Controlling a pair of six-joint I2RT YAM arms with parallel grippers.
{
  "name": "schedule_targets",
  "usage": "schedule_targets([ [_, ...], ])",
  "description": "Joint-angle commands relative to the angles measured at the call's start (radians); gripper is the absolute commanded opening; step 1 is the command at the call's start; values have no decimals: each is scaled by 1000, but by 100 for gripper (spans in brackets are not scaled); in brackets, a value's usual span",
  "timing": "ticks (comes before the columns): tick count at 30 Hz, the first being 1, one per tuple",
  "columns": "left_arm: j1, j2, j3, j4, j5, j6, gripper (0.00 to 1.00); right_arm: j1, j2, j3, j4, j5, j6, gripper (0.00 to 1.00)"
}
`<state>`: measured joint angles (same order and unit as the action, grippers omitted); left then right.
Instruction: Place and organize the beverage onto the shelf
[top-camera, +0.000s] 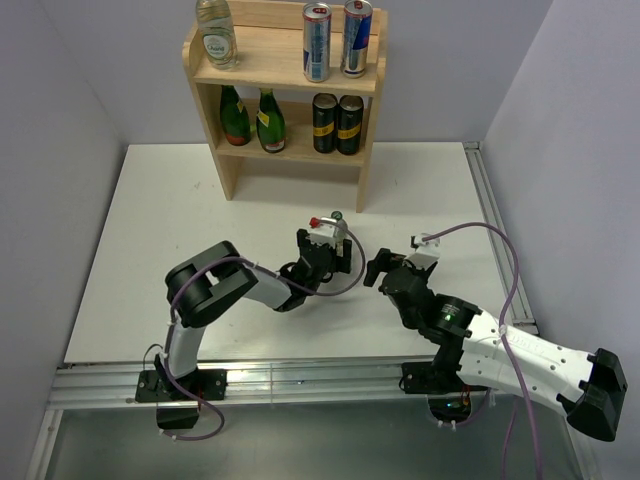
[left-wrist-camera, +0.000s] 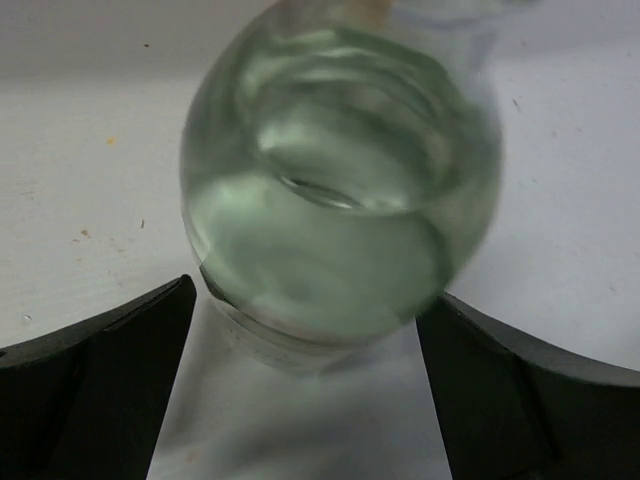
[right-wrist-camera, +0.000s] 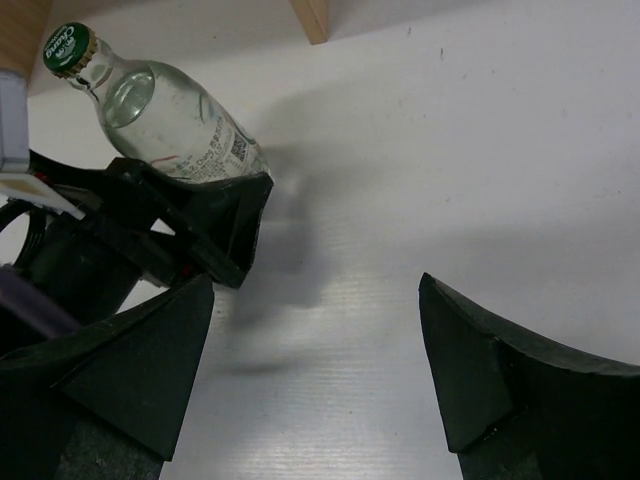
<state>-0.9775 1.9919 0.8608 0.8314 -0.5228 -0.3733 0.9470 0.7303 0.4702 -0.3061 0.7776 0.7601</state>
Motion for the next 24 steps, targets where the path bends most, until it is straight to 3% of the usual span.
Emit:
schedule_targets([
  [1,25,39,52,94,-51,28,98,7,4,-15,41,19,-2,90],
  [19,39,5,89,95,-98,80,97,3,90,-21,104,5,-22,91],
  [22,39,18,98,92,-111,91,90,1,87,-24,105,5,-21,91],
  [24,40,33,101,104,-118,91,75,-1,83,-27,102,3,-21,91],
])
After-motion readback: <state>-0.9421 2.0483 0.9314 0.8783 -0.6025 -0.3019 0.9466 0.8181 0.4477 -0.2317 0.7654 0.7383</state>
